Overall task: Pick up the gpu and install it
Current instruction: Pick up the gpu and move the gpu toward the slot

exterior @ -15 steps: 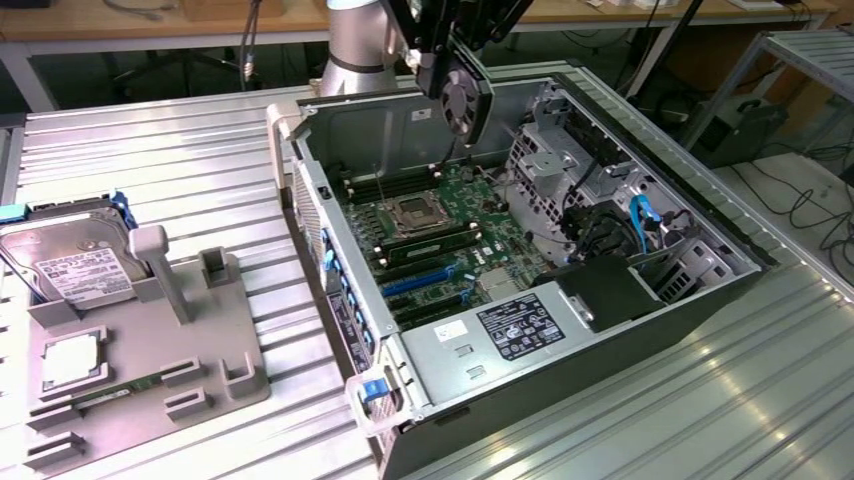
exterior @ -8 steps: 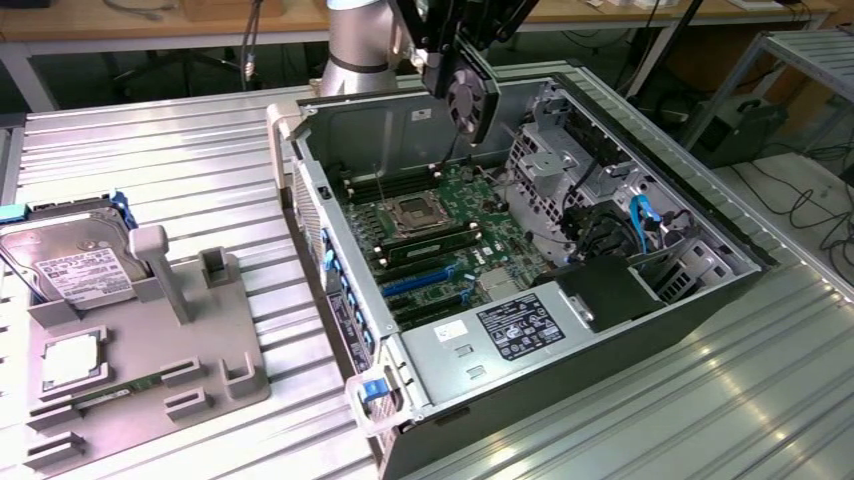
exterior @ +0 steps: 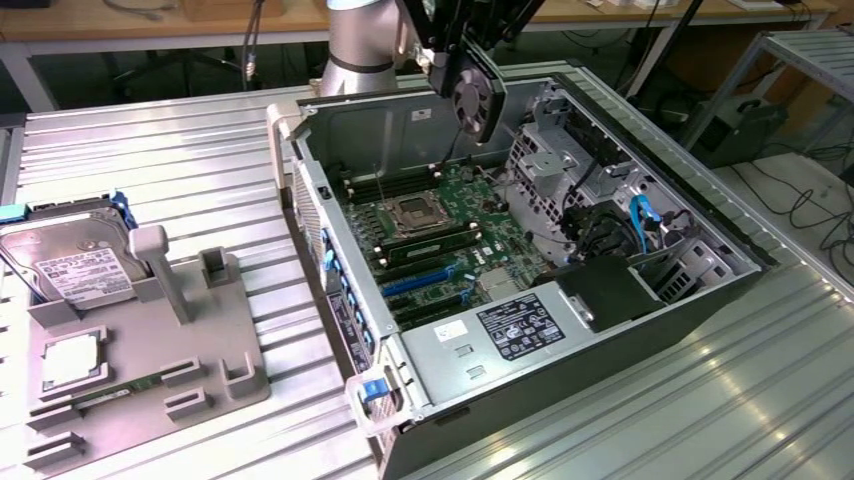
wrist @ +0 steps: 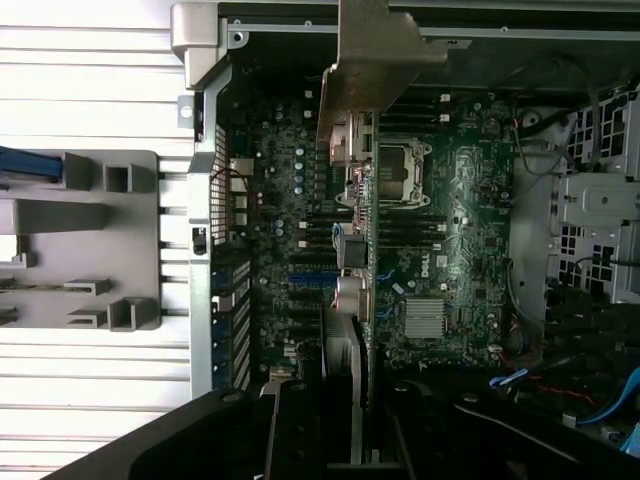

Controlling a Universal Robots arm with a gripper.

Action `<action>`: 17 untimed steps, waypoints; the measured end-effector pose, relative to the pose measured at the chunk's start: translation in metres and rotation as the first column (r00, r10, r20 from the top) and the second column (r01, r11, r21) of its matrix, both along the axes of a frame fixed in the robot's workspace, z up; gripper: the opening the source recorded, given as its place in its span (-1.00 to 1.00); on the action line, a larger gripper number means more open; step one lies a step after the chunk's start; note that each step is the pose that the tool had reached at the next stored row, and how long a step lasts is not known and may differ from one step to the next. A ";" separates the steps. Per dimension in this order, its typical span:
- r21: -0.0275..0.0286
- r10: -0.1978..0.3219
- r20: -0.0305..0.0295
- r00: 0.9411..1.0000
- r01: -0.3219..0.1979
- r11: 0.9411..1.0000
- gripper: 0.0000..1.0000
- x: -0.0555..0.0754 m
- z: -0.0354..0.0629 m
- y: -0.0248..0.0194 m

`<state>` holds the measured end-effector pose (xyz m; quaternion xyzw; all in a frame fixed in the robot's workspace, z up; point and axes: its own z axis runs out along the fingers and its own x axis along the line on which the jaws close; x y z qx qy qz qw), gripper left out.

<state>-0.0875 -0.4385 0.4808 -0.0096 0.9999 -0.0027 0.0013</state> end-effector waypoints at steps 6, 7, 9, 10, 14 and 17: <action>0.000 0.000 0.000 1.000 0.000 1.000 -0.44 0.004 -0.0001 0.0000; 0.000 0.000 0.000 1.000 0.000 1.000 -0.44 0.005 -0.0002 0.0000; 0.000 0.000 0.000 1.000 0.000 1.000 -0.44 0.006 -0.0002 0.0000; 0.000 0.000 0.000 1.000 0.000 1.000 -0.44 0.007 -0.0002 0.0000; 0.000 0.000 0.001 1.000 0.000 1.000 -0.44 0.009 -0.0003 0.0000; 0.000 0.000 0.001 1.000 0.000 1.000 -0.44 0.012 -0.0004 0.0000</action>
